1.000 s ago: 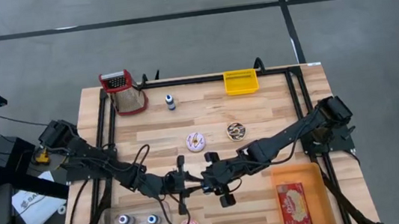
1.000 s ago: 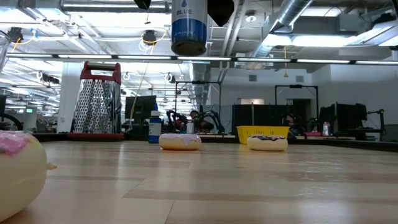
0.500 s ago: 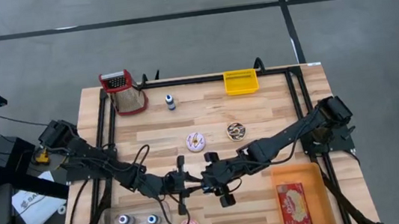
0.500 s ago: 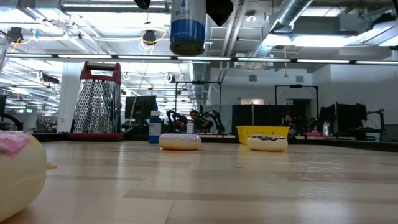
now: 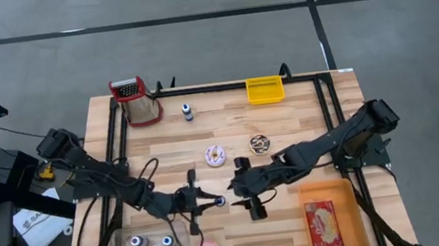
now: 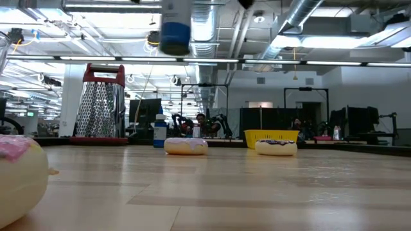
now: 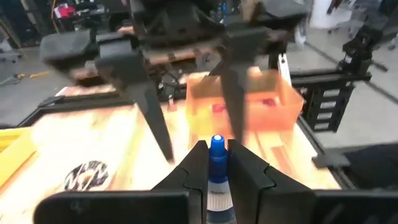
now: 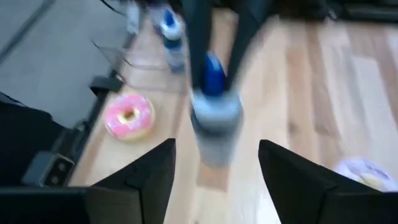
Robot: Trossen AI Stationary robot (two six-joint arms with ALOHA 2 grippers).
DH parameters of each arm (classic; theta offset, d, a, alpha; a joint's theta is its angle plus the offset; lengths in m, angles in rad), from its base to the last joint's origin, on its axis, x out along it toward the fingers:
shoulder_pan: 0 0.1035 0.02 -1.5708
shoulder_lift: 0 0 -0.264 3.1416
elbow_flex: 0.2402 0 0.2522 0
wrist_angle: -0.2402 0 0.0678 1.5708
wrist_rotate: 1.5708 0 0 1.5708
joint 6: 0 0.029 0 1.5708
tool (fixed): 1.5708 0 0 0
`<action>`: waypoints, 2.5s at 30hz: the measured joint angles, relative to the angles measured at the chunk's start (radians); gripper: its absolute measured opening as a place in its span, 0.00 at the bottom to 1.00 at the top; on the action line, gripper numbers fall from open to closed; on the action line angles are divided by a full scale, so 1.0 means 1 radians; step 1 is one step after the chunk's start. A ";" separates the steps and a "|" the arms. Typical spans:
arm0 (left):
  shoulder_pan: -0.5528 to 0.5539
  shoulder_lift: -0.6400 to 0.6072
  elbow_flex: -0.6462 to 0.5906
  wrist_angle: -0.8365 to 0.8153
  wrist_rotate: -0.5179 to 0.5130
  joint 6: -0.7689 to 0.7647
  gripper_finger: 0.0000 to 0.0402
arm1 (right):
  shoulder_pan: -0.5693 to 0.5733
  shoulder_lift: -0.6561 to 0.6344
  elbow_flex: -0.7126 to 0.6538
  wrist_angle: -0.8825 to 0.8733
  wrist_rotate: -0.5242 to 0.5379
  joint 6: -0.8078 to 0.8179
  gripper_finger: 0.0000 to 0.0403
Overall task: Pick & Place Food Item
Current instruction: Put the right blue food coloring bottle into the transparent bin
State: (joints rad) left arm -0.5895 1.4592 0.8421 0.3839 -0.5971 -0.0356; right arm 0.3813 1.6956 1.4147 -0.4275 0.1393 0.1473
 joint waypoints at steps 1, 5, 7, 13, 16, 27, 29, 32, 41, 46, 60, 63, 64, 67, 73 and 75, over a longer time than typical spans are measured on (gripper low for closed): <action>-0.015 -0.009 0.000 -0.022 -0.014 -0.004 0.08 | 0.004 -0.008 0.000 -0.030 0.014 0.011 0.55; -0.088 -0.056 0.000 -0.107 -0.026 -0.044 0.07 | 0.021 -0.040 0.000 -0.116 0.067 0.065 0.54; -0.133 -0.081 0.000 -0.165 -0.026 -0.080 0.07 | 0.035 -0.051 0.000 -0.145 0.093 0.085 0.54; -0.294 -0.182 0.000 -0.228 -0.044 -0.150 0.07 | 0.075 -0.087 0.000 -0.173 0.180 0.116 0.54; -0.385 -0.220 0.000 -0.241 -0.132 -0.174 0.07 | 0.091 -0.100 0.000 -0.172 0.212 0.130 0.54; -0.681 -0.110 -0.003 -0.242 -0.639 -0.370 0.07 | 0.146 -0.107 0.000 -0.179 0.310 0.160 0.54; -0.695 -0.072 -0.004 -0.242 -0.678 -0.422 0.07 | 0.148 -0.107 0.000 -0.179 0.318 0.168 0.54; -0.700 -0.023 -0.004 -0.216 -0.704 -0.465 0.07 | 0.150 -0.107 0.000 -0.178 0.333 0.173 0.54; -0.727 0.031 -0.004 -0.178 -0.702 -0.517 0.07 | 0.152 -0.107 0.000 -0.179 0.334 0.192 0.54; -0.741 0.057 -0.004 -0.181 -0.675 -0.545 0.07 | 0.166 -0.107 0.000 -0.179 0.344 0.195 0.54; -0.739 0.158 -0.004 -0.186 -0.679 -0.632 0.07 | 0.214 -0.107 0.000 -0.179 0.414 0.213 0.54; -0.738 0.179 -0.004 -0.187 -0.678 -0.654 0.07 | 0.214 -0.107 0.000 -0.179 0.416 0.220 0.54; -0.737 0.186 -0.004 -0.187 -0.677 -0.661 0.07 | 0.215 -0.107 0.000 -0.179 0.416 0.220 0.54; -0.736 0.198 -0.003 -0.199 -0.667 -0.701 0.07 | 0.221 -0.107 0.000 -0.179 0.417 0.220 0.54; -0.732 0.206 -0.002 -0.288 -0.656 -0.799 0.07 | 0.224 -0.107 0.000 -0.179 0.416 0.231 0.54; -0.732 0.206 -0.003 -0.311 -0.652 -0.816 0.07 | 0.227 -0.107 0.000 -0.179 0.417 0.231 0.54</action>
State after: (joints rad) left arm -1.3212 1.6654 0.8394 0.0734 -1.2495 -0.8514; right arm 0.6079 1.5883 1.4143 -0.6064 0.5562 0.3779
